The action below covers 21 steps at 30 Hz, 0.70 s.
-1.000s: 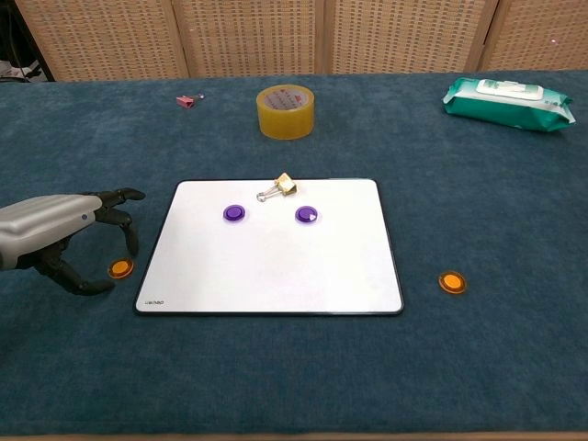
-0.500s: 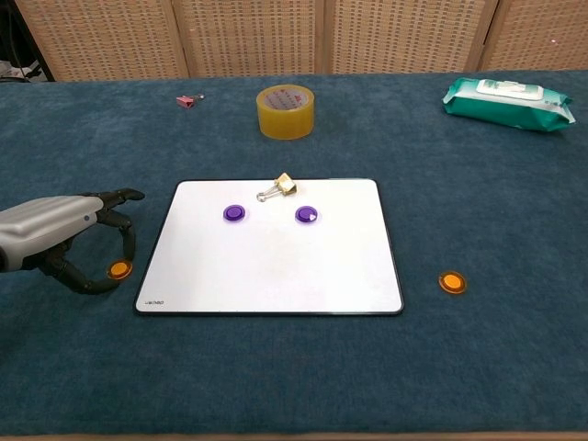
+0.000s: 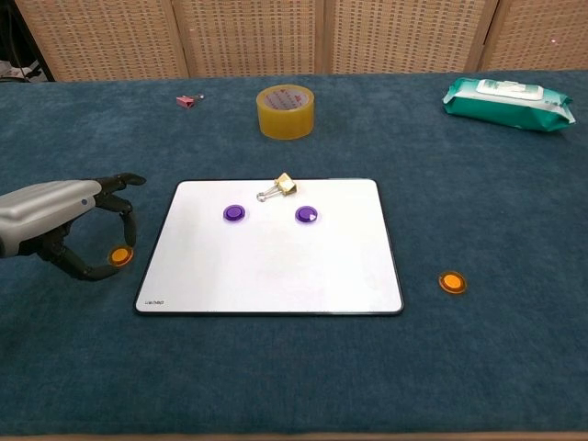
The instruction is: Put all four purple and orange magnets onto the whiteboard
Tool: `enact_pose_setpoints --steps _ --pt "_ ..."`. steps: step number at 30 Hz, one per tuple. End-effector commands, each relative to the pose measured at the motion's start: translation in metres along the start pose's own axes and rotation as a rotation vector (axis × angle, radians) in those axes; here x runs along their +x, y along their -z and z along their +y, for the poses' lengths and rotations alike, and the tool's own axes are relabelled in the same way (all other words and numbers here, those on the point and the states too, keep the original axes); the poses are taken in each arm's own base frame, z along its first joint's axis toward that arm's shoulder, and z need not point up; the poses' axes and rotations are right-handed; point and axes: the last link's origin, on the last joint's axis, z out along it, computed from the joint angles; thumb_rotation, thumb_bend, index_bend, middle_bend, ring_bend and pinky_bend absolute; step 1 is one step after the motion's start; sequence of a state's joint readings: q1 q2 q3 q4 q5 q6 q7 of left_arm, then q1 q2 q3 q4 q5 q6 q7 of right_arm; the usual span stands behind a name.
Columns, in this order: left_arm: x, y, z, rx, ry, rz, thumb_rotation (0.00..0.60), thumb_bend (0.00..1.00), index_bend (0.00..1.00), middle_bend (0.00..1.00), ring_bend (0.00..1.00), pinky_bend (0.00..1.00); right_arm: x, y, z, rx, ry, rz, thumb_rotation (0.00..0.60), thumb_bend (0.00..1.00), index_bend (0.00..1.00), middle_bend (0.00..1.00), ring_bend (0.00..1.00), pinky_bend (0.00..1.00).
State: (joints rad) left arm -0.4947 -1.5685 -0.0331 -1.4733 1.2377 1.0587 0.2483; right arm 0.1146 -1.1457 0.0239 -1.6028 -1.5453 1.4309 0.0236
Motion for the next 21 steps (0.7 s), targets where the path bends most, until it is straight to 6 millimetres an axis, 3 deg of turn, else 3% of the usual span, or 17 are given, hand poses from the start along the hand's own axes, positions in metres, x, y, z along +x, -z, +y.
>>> enact_pose_setpoints --steps 1,9,21 --pt "0.007 -0.003 0.007 -0.026 0.015 0.015 0.6 0.3 0.55 0.0 0.0 0.0 0.0 0.0 0.0 -0.001 0.0 -0.001 0.6 0.0 0.0 0.0 0.0 0.0" --pt "0.021 -0.025 0.04 -0.108 -0.027 0.044 0.6 0.3 0.55 0.0 0.0 0.0 0.0 0.0 0.0 -0.002 0.001 -0.003 0.6 0.0 0.0 0.0 0.0 0.0" --pt "0.005 -0.052 0.074 -0.131 -0.056 -0.001 0.6 0.3 0.55 0.0 0.0 0.0 0.002 0.0 0.003 -0.012 0.0 0.001 0.6 0.0 0.0 0.0 0.0 0.0"
